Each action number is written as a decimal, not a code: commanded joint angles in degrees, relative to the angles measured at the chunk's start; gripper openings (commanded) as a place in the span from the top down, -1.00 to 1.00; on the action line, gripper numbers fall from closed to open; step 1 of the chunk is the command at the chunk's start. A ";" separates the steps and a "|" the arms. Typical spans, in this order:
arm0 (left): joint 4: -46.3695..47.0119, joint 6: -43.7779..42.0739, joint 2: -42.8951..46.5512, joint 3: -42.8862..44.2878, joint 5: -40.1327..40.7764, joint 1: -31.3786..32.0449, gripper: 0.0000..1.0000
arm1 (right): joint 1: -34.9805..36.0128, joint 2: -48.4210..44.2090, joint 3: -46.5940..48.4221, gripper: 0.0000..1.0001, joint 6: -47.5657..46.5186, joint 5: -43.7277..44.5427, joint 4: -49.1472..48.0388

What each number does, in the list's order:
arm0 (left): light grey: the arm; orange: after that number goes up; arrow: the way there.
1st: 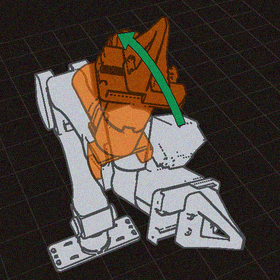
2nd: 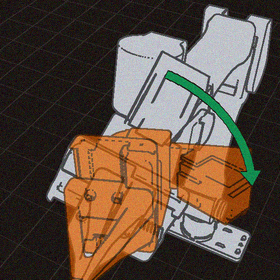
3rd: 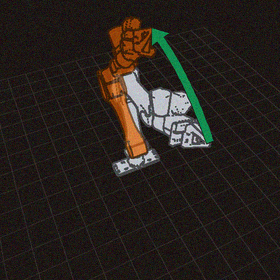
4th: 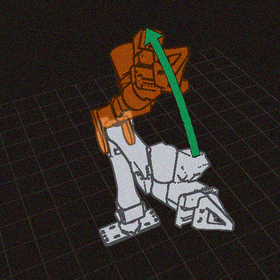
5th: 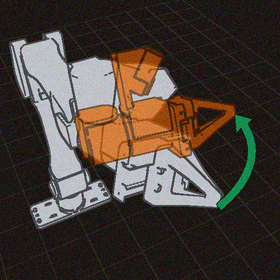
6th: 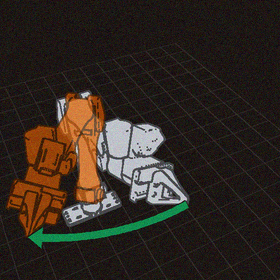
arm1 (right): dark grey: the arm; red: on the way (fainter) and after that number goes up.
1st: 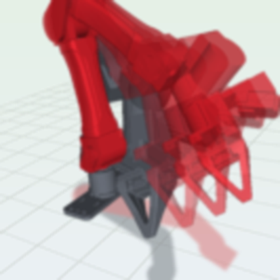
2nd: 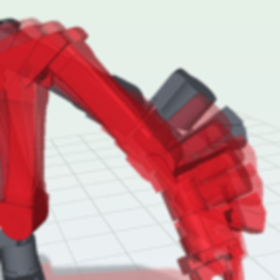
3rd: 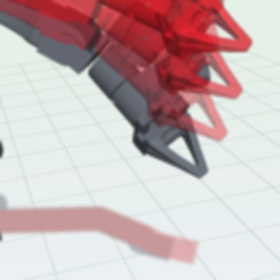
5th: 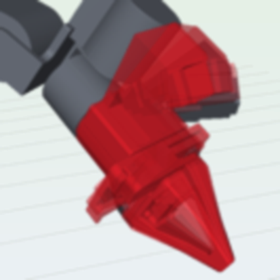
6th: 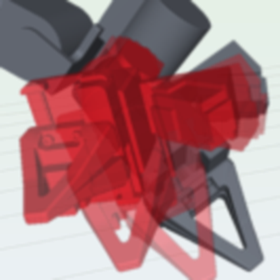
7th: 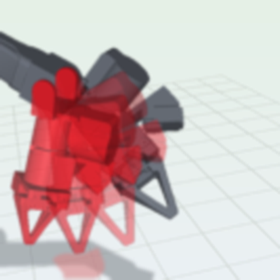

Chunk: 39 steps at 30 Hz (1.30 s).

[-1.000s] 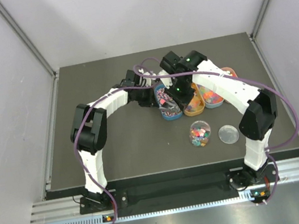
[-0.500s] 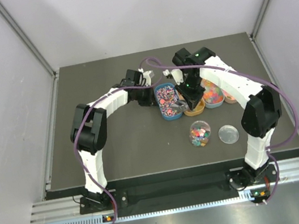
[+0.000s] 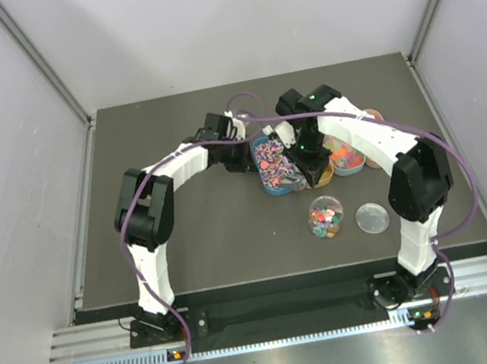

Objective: Pack the candies
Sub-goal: Scoop the fake candies from the storage box.

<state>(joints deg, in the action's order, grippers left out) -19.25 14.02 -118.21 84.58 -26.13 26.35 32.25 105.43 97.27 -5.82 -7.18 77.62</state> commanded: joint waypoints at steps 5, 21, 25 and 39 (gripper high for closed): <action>7.90 2.85 4.83 -1.34 -3.66 0.81 1.00 | 1.94 3.12 4.59 1.00 -0.85 1.11 1.83; 12.48 5.58 5.98 -4.60 -5.33 2.48 1.00 | 3.87 7.33 3.44 1.00 -0.86 0.76 2.44; 12.39 5.84 6.24 -5.03 -5.69 2.83 1.00 | 5.10 10.15 6.69 1.00 -0.24 0.15 2.09; 13.62 6.46 7.21 -7.23 -6.04 3.09 1.00 | 8.62 15.69 14.17 1.00 1.25 -2.48 0.69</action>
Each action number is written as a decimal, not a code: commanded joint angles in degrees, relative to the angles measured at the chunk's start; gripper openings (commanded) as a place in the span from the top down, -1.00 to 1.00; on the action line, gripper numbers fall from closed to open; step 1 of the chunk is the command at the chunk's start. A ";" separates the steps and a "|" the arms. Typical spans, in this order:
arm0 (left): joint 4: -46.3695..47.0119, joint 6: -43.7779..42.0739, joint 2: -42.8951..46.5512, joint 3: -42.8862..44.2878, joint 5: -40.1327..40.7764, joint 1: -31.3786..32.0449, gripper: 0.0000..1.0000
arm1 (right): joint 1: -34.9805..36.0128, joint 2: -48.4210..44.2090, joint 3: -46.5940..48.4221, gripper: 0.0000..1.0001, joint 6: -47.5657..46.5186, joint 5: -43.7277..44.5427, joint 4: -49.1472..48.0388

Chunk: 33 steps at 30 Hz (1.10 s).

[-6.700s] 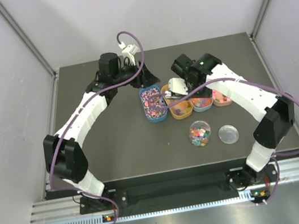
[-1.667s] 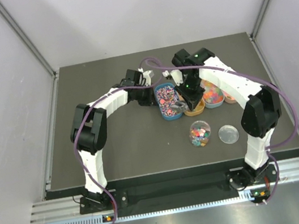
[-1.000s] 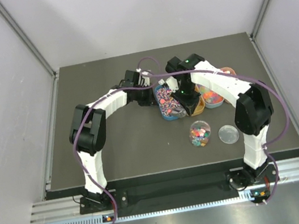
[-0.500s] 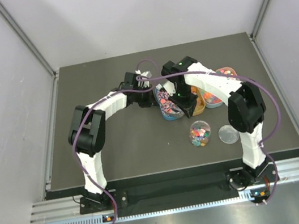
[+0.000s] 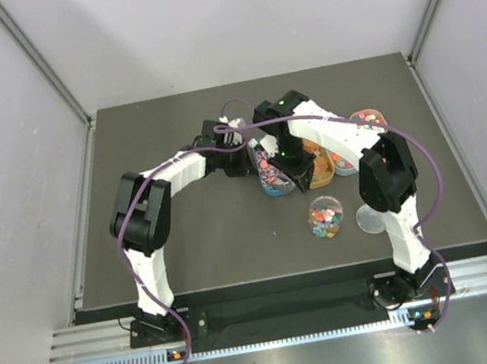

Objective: Pack the candies
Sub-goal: Scoop the fake candies from the storage box.

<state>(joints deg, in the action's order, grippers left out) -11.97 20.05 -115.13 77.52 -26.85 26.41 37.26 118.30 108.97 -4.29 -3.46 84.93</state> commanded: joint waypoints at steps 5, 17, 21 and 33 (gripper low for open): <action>6.25 0.42 4.48 -0.70 -5.75 3.12 1.00 | 4.75 0.10 -1.99 1.00 1.74 -4.89 -6.53; 5.29 1.13 7.81 -3.41 -7.25 3.56 1.00 | 4.50 -1.58 -4.91 1.00 2.71 -5.77 -6.26; 4.76 0.78 9.48 -6.31 -7.69 4.26 1.00 | 3.70 -2.81 -7.71 1.00 2.10 -4.19 -5.91; 3.53 -0.19 10.19 -8.17 -6.99 7.68 1.00 | 1.15 -0.97 -5.09 1.00 1.31 -3.66 -5.56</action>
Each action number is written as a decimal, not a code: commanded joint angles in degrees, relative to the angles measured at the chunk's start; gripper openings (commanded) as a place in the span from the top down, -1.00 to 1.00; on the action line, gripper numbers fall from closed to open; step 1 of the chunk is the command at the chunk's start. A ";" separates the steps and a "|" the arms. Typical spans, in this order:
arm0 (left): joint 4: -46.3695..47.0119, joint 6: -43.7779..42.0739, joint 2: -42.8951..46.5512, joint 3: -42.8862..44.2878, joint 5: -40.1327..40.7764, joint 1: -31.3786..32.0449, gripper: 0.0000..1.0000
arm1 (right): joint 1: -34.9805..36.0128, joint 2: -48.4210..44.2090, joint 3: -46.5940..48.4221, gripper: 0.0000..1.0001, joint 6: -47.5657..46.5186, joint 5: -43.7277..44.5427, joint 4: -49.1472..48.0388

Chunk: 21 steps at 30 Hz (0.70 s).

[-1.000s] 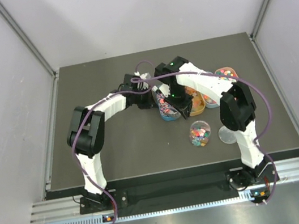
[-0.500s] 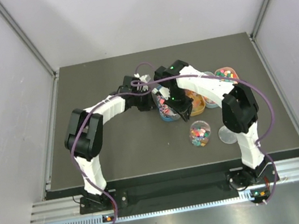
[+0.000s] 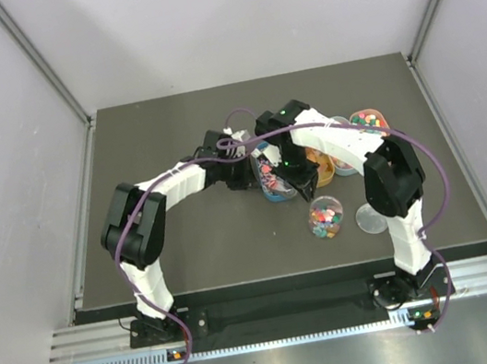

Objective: Pack the candies
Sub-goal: Scoop the fake candies from the storage box.

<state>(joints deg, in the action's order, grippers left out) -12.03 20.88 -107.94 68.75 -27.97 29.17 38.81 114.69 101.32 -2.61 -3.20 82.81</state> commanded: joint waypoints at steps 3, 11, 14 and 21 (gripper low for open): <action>3.59 -0.32 1.68 1.12 -6.57 5.46 1.00 | -1.54 4.31 6.34 1.00 -0.90 -3.22 -3.53; 3.59 -0.14 -0.34 1.82 -7.27 5.64 1.00 | -2.60 8.79 11.80 1.00 -0.91 -2.78 -4.06; 3.68 0.65 -2.01 3.40 -8.24 5.64 1.00 | -2.16 8.71 10.84 1.00 -0.73 -3.56 -3.88; 3.77 1.09 -3.15 5.69 -8.24 5.72 1.00 | 1.71 3.17 2.31 1.00 0.59 -9.80 -3.09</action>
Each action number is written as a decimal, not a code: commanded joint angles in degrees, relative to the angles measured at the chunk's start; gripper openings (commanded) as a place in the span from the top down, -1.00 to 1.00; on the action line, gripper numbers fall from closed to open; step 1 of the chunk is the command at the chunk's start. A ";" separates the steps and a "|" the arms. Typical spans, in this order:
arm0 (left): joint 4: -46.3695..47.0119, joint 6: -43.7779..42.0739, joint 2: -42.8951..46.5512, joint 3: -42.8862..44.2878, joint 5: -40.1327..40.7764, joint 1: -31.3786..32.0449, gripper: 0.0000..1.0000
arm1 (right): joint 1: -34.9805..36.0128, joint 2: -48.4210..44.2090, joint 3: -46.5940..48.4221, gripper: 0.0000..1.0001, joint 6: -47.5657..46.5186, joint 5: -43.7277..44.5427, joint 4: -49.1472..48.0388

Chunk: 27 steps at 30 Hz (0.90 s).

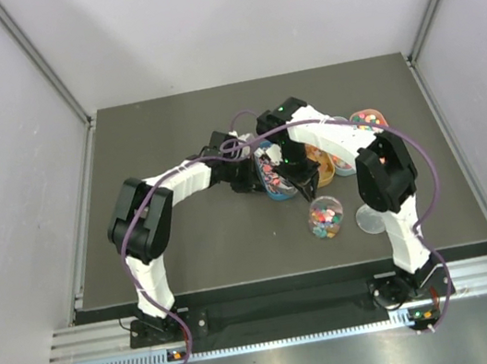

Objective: Pack the candies
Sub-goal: Scoop the fake candies from the storage box.

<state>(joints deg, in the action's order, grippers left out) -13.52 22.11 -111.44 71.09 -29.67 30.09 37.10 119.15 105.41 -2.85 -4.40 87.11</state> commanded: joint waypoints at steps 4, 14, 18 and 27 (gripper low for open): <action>5.34 0.04 0.08 3.18 -6.45 4.81 1.00 | 3.33 2.73 6.44 1.00 1.09 -8.43 -8.01; 5.96 0.22 0.17 3.00 -6.54 4.81 1.00 | 3.94 4.42 9.47 1.00 1.80 -9.84 -8.54; 5.96 0.48 -0.09 3.18 -6.54 4.81 1.00 | 4.20 5.21 9.73 1.00 2.06 -9.75 -8.89; 6.14 0.83 -0.89 3.88 -6.98 4.72 1.00 | 6.14 4.34 5.08 1.00 4.17 -10.28 -8.54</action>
<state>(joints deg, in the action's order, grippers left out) -13.85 22.87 -112.03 71.48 -30.20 30.02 38.52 122.67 110.93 2.90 -5.45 90.08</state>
